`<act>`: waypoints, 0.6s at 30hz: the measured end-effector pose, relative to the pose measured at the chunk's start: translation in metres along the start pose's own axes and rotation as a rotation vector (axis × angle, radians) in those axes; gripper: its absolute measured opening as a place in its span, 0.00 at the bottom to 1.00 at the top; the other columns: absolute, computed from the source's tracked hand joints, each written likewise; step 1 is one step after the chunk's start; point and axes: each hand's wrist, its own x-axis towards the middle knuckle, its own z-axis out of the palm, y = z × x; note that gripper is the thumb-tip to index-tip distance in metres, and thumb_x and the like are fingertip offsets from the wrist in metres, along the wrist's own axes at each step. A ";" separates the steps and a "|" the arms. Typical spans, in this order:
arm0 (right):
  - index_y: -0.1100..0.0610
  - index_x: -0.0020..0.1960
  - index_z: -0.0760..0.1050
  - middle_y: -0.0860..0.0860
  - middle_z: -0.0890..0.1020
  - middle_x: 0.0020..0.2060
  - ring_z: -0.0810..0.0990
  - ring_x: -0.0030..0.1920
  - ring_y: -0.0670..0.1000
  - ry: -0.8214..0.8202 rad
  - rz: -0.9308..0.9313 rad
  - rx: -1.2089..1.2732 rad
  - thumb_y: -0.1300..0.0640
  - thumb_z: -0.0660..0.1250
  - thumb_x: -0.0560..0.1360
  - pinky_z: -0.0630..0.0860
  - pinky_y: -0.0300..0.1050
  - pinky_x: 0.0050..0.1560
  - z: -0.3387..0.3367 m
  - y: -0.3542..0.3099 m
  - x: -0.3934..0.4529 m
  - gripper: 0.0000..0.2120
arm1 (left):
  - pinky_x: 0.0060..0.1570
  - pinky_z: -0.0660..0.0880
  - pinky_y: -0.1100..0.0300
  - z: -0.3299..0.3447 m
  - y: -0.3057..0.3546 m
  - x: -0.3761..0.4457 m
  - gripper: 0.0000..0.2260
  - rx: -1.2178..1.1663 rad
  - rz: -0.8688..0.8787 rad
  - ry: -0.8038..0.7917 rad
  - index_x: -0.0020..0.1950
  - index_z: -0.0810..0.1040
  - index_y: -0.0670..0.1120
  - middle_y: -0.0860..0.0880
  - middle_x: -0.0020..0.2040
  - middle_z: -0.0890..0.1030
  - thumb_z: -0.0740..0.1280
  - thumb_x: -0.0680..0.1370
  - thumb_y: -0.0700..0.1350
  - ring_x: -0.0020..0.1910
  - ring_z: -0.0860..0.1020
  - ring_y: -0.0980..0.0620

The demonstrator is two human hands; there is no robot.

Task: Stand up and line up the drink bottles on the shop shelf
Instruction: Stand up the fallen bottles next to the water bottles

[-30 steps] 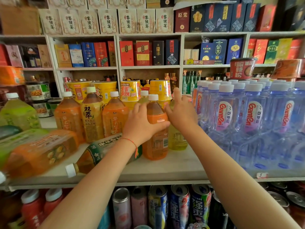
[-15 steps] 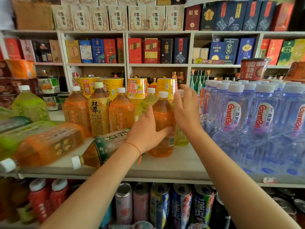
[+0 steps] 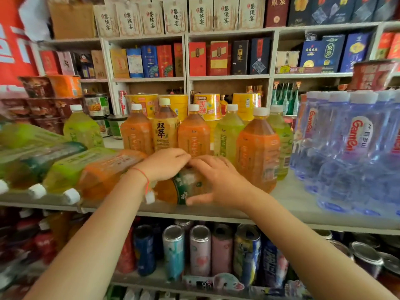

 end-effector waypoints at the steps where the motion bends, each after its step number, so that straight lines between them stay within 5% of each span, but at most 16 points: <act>1: 0.48 0.79 0.59 0.49 0.66 0.75 0.61 0.75 0.53 -0.048 0.040 -0.013 0.27 0.68 0.65 0.55 0.59 0.77 -0.001 -0.003 0.004 0.49 | 0.58 0.67 0.58 -0.001 -0.008 -0.003 0.18 -0.096 -0.004 -0.038 0.69 0.75 0.53 0.52 0.68 0.76 0.53 0.85 0.56 0.62 0.72 0.53; 6: 0.43 0.78 0.57 0.44 0.62 0.77 0.57 0.77 0.50 -0.066 0.181 -0.072 0.24 0.69 0.60 0.51 0.58 0.75 -0.001 -0.023 0.021 0.53 | 0.65 0.64 0.58 0.003 -0.049 -0.008 0.23 -0.302 0.035 -0.143 0.74 0.68 0.57 0.55 0.73 0.70 0.53 0.83 0.63 0.72 0.68 0.53; 11: 0.43 0.77 0.62 0.43 0.67 0.74 0.61 0.75 0.50 0.062 0.210 -0.114 0.15 0.57 0.54 0.54 0.62 0.74 0.016 -0.034 0.023 0.57 | 0.75 0.61 0.51 0.007 -0.061 -0.010 0.22 -0.698 0.025 -0.181 0.72 0.68 0.58 0.56 0.74 0.68 0.57 0.81 0.65 0.74 0.65 0.54; 18: 0.35 0.74 0.60 0.39 0.65 0.74 0.58 0.75 0.50 0.096 0.320 0.021 0.21 0.67 0.58 0.56 0.66 0.73 0.012 -0.039 0.014 0.49 | 0.65 0.75 0.45 0.013 -0.059 -0.027 0.11 -1.149 -0.018 -0.071 0.58 0.81 0.56 0.53 0.55 0.82 0.66 0.79 0.57 0.59 0.79 0.50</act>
